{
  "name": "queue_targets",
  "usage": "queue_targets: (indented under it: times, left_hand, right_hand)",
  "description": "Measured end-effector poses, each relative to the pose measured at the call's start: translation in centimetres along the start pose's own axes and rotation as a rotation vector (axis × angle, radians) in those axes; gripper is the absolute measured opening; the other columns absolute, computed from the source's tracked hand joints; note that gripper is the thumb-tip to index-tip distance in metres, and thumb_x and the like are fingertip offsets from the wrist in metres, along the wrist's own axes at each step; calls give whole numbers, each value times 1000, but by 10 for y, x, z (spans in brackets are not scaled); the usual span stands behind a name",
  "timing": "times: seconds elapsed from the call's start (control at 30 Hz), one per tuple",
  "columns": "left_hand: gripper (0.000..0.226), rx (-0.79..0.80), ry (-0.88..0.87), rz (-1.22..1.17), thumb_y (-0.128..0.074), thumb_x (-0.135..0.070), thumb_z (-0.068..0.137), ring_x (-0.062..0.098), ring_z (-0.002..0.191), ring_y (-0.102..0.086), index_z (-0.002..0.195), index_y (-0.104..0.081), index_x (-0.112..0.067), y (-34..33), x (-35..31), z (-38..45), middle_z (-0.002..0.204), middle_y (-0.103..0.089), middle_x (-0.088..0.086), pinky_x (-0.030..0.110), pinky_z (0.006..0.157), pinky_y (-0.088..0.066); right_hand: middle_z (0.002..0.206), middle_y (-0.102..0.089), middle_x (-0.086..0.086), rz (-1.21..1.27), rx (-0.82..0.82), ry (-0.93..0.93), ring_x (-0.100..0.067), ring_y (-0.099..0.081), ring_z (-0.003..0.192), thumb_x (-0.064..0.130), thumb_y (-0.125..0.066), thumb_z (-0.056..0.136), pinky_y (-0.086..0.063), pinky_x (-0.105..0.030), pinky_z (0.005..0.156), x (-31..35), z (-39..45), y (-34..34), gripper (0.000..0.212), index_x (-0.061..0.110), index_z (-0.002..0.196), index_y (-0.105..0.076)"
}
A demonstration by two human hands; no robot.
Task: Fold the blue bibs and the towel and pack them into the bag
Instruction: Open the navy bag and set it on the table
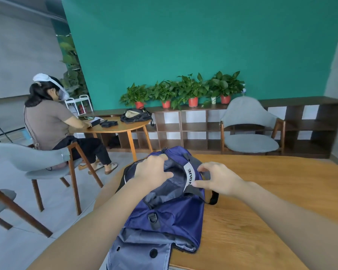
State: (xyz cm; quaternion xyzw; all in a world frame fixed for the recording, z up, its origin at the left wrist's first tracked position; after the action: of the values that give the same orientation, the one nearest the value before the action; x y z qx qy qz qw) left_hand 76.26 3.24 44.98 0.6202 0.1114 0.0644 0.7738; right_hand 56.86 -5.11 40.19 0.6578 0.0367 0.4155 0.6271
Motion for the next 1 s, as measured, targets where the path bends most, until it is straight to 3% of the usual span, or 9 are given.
queue_targets:
  times: [0.17,0.47,0.77,1.0]
  left_hand:
    - [59,-14,-143,-49,-69,-47,90,24,112,-63,142,-50,-27,6,-95,-11,125,-66,1,34,76,-52]
    - [63,63,-494,-53,-72,-48,90,26,125,-58,145,-49,-27,-25,-331,-63,140,-58,3,39,92,-53]
    - [55,255,-812,-61,-73,-40,88,32,113,-62,137,-53,-25,-111,-573,-154,129,-61,6,37,82,-49]
    - [43,449,-994,-54,-70,-35,91,34,96,-64,127,-55,-15,-220,-687,-232,118,-61,9,36,67,-44]
  right_hand:
    - [139,-55,8,-31,-51,-88,-12,-52,127,67,-73,77,-47,-35,103,-44,-66,54,73,29,136,-54]
    - [144,-51,6,-188,-122,-351,-19,-52,128,66,-72,78,-49,-40,102,-168,-225,147,77,32,142,-48]
    - [140,-51,2,-372,-61,-652,-21,-50,127,64,-69,80,-47,-39,94,-318,-417,199,74,30,143,-46]
    - [141,-53,4,-270,36,-884,-20,-53,125,65,-68,80,-48,-37,96,-437,-535,167,73,30,141,-46]
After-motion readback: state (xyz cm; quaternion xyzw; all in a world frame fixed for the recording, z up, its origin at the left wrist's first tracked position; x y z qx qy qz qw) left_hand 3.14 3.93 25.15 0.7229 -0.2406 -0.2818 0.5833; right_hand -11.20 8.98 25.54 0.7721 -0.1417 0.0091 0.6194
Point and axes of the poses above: each hand's wrist, its own z-axis towards the middle knuckle, its own y-axis out of the back of the hand, x = y × z, the point moved 7 cm from there along z, towards the middle knuckle
